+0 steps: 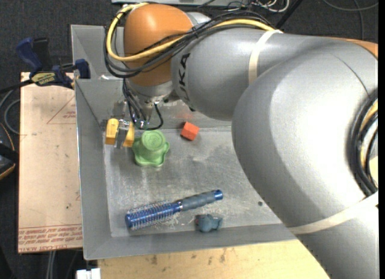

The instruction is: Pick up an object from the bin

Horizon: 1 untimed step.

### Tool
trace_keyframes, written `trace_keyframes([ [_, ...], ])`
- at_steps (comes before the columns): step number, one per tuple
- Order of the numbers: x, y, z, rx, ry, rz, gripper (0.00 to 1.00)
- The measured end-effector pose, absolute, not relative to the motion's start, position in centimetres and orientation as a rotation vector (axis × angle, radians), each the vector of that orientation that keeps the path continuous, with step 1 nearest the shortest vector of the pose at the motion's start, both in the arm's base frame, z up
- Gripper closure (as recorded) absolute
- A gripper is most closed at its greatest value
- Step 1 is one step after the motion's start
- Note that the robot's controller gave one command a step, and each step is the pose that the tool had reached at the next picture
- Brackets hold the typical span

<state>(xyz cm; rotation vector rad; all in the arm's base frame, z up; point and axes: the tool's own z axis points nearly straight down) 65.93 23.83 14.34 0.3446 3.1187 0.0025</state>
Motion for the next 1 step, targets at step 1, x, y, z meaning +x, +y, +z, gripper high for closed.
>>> trace_keyframes([
  [1, 65.96, 23.89, 14.85, 0.342, 3.119, 0.002, 1.0],
])
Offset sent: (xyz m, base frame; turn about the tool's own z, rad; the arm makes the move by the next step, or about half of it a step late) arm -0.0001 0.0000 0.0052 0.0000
